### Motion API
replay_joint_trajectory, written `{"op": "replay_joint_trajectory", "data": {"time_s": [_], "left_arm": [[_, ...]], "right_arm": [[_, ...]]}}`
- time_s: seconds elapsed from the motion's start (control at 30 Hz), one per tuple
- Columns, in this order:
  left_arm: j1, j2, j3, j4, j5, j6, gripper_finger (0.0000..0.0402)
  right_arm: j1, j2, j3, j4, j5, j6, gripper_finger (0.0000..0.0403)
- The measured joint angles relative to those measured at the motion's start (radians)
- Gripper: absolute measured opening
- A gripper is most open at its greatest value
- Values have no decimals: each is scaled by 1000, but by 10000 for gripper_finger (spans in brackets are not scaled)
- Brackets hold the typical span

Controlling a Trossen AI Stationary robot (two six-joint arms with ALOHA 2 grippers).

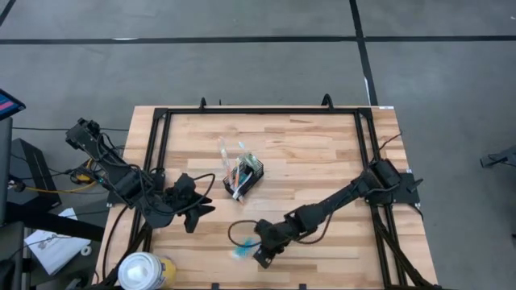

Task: Pick & Place toothbrushing station
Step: Put the blue mouthwash into the wire organizer

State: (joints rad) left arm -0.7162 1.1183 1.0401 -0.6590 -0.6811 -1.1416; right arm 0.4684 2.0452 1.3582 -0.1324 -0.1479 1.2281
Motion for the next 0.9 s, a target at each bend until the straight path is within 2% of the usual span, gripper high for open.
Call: {"op": "replay_joint_trajectory", "data": {"time_s": [0.2, 0.33, 0.4, 0.5, 0.6, 0.67, 0.8, 0.9], "left_arm": [[0, 0, 0, 2, -16, 11, 153], [0, 0, 0, -6, -25, 14, 153], [0, 0, 0, -50, 6, -17, 153], [0, 1, 0, -182, 96, -51, 153], [-2, 1, -21, -295, 195, -57, 153], [-2, -1, -51, -321, 301, 5, 153], [-17, 23, -120, -270, 549, 165, 153], [-49, 41, -160, -109, 603, 254, 161]], "right_arm": [[-38, -109, 0, 137, 108, 60, 4], [-58, -183, 2, 102, 224, 42, 3], [-59, -210, 2, 65, 292, 15, 2], [-70, -242, 2, 53, 306, -21, 10], [-87, -257, 2, 51, 308, -70, 42], [-97, -267, 2, 50, 328, -89, 66], [-107, -310, 2, 62, 334, -165, 109], [-111, -340, 2, 57, 333, -207, 136]]}}
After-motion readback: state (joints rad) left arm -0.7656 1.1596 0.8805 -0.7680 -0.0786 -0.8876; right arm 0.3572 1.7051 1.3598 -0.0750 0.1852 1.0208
